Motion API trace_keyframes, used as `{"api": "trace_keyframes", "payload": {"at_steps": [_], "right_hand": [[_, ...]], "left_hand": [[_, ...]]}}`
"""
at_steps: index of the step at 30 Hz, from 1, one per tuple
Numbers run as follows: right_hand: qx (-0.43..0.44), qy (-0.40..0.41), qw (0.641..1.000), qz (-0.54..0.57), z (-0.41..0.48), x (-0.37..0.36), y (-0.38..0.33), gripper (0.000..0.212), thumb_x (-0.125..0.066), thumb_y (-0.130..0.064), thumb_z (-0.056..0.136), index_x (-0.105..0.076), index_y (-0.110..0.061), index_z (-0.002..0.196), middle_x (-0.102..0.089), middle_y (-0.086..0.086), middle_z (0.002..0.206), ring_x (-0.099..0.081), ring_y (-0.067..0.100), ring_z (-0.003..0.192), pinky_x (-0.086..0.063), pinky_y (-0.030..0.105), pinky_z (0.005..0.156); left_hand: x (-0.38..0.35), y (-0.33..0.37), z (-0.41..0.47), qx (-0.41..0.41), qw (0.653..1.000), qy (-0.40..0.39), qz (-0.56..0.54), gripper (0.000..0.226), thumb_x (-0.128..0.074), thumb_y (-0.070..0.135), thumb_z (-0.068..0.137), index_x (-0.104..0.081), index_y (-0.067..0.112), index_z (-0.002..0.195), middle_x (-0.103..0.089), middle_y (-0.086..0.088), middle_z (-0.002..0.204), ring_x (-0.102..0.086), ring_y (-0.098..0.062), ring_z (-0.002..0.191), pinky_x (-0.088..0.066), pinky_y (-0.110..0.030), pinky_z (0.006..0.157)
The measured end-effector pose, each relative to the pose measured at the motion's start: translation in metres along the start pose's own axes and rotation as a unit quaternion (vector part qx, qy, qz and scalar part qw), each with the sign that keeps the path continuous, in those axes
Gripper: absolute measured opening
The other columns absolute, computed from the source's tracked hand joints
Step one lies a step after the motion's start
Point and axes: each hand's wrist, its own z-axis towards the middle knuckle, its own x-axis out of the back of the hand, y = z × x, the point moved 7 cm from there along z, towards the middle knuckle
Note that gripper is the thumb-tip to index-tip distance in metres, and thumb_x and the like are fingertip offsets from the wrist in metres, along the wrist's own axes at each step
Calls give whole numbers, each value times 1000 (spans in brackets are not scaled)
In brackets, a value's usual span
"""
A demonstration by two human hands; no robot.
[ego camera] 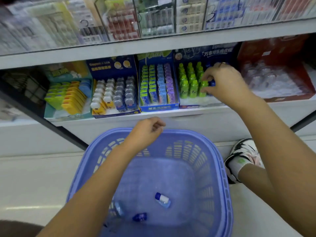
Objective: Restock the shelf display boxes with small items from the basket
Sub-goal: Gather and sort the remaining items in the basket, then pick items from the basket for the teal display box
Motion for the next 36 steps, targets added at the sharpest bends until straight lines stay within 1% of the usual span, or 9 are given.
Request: {"api": "trace_keyframes", "payload": {"at_steps": [4,8,12,16,19,25,28,33,36], "right_hand": [[89,-231,962,116,-48,-82,-103,23,-77,-29,73,-69,-17,92,-67,-1,87,-59,15,82,-37,24,67],[126,-495,853,110,-144,-214,-181,39,-71,-26,80,-62,-16,116,-67,6,109,-62,22,99,-48,28,81],[141,-611,774,80,-221,-303,-213,47,-67,-21,84,-55,-10,128,-60,12,123,-57,27,110,-44,30,91],[163,-660,732,32,-265,-346,-223,33,-62,-21,86,-63,-1,113,-62,18,116,-52,23,87,-46,33,86],[121,-636,760,64,-263,-358,-213,23,-65,-22,84,-65,-4,99,-64,16,105,-57,23,87,-46,32,83],[10,-554,816,163,-228,-357,-185,25,-63,-17,84,-66,-7,106,-64,14,111,-59,27,107,-47,33,90],[69,-520,850,49,-209,-349,-163,43,-73,-35,75,-61,-13,109,-61,10,116,-56,27,108,-44,30,86],[91,-534,833,-117,-225,-356,-146,61,-72,-44,74,-49,-16,123,-56,8,127,-53,28,117,-36,38,98],[82,-516,844,-126,-229,-360,-143,55,-68,-32,77,-47,-16,125,-57,7,127,-53,27,119,-33,41,103]], "left_hand": [[-26,-108,-52,176,942,-214,191,29,-63,14,87,-64,9,116,-63,-9,121,-59,-22,110,-44,-25,86],[-66,-182,-118,206,823,-420,322,49,-64,9,87,-51,8,134,-49,-12,137,-50,-28,123,-42,-28,95],[-83,-213,-141,231,784,-439,374,36,-51,4,90,-57,2,125,-54,-18,131,-55,-34,117,-45,-41,98],[-100,-217,-138,167,747,-493,414,35,-45,13,97,-54,2,129,-51,-14,138,-47,-30,127,-37,-35,103],[-108,-224,-133,148,749,-507,401,37,-39,16,99,-51,3,132,-49,-12,140,-45,-29,130,-36,-36,104],[-109,-249,-129,234,790,-464,326,29,-60,9,88,-63,-1,115,-61,-20,122,-57,-34,113,-44,-38,93],[-105,-255,-123,281,816,-436,256,30,-75,22,76,-68,6,100,-66,-16,108,-62,-33,100,-49,-38,89],[-112,-248,-116,282,841,-429,169,37,-77,33,72,-54,7,60,-60,-9,65,-60,-25,68,-52,-39,74],[-103,-236,-112,305,857,-400,108,29,-73,29,77,-63,2,75,-58,-6,64,-57,-24,62,-50,-33,66]]}}
